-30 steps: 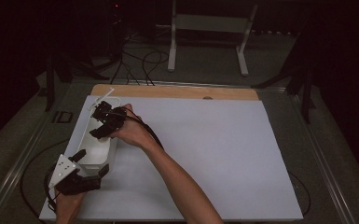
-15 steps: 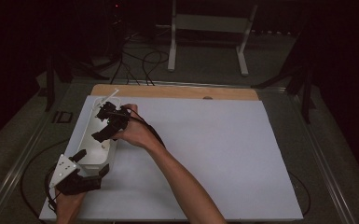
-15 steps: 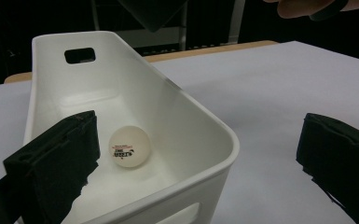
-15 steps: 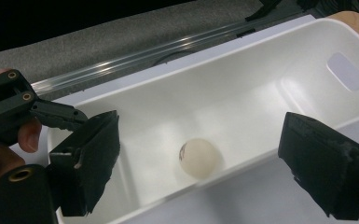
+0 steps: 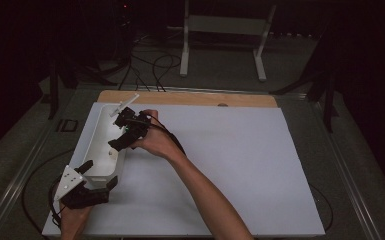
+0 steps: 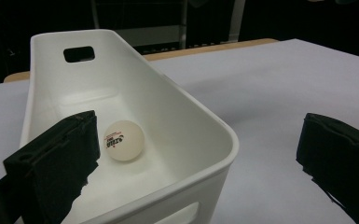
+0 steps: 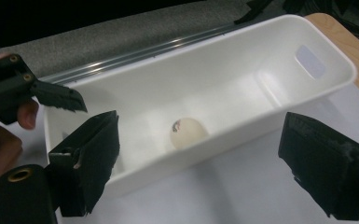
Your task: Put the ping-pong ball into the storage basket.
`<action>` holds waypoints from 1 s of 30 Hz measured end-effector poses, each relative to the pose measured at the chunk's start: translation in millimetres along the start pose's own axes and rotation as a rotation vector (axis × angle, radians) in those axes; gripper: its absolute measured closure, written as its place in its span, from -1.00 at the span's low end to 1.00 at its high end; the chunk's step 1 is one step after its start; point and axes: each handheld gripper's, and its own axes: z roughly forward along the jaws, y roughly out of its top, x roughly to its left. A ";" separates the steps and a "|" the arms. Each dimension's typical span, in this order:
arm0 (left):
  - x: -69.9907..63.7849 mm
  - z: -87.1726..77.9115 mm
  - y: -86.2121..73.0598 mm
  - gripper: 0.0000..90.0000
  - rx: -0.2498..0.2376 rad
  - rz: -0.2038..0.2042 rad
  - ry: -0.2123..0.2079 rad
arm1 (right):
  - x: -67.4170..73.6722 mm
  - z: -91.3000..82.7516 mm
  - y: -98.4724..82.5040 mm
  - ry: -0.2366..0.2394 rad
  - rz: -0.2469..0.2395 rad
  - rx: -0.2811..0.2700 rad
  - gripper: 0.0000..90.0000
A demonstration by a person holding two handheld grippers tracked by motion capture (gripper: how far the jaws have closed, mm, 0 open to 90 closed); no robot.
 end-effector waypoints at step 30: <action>-1.9 3.3 0.1 -1.00 0.012 0.006 -0.003 | -55.2 -83.9 -88.8 -0.146 0.144 0.012 -0.74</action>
